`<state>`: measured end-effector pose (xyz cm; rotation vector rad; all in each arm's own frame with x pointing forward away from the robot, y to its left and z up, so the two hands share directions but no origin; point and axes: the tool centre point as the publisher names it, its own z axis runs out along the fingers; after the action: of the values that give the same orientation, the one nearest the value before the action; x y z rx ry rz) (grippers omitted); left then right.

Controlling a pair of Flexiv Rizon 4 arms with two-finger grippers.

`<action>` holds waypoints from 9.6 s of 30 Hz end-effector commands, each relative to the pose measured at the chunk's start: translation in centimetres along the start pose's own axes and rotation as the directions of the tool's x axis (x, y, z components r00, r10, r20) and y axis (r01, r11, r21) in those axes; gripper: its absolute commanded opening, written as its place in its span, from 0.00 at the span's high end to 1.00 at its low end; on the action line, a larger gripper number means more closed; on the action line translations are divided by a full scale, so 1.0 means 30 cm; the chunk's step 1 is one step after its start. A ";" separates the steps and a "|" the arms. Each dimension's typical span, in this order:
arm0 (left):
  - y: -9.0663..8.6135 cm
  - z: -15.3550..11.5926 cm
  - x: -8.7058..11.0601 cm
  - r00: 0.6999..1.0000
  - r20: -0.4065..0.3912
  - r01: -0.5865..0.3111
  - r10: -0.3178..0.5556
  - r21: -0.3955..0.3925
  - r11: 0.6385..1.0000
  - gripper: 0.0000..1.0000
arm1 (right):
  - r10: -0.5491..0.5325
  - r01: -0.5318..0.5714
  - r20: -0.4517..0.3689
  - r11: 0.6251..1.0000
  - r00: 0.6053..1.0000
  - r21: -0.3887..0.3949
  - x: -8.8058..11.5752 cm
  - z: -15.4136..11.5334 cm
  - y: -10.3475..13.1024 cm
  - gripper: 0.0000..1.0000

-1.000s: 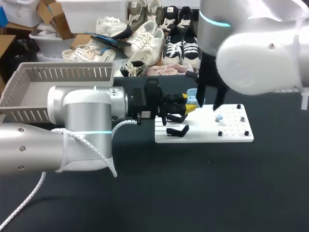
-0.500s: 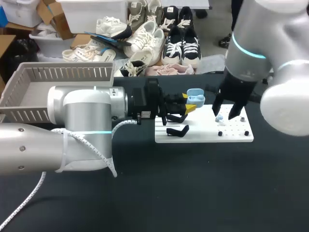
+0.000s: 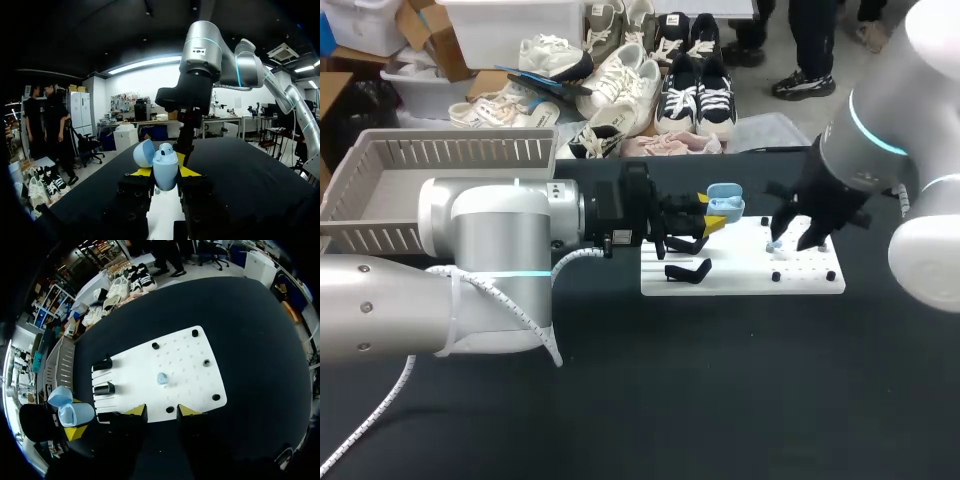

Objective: Pick up each earbud case from the left stands, insert the matching earbuds, close the lid, and place the case in the box.

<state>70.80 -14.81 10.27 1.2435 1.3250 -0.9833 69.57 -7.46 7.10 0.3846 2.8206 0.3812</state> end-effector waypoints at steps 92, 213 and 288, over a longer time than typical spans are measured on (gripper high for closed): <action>-0.005 -0.002 0.001 1.000 0.002 -0.001 0.001 -0.004 1.000 1.00 | 0.113 -0.114 -0.076 0.993 0.991 -0.008 -0.084 0.186 0.003 0.71; -0.005 -0.002 0.001 1.000 0.002 -0.001 0.001 -0.004 1.000 1.00 | -0.700 0.703 -0.158 0.710 0.696 -0.049 0.037 -0.281 0.324 1.00; -0.005 -0.002 0.001 1.000 0.002 -0.001 0.001 -0.004 1.000 1.00 | -0.701 0.701 -0.181 0.709 0.690 -0.077 0.028 -0.204 0.360 1.00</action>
<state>70.80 -14.80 10.23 1.2435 1.3251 -0.9831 69.48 1.60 15.84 -0.7882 2.8707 0.2502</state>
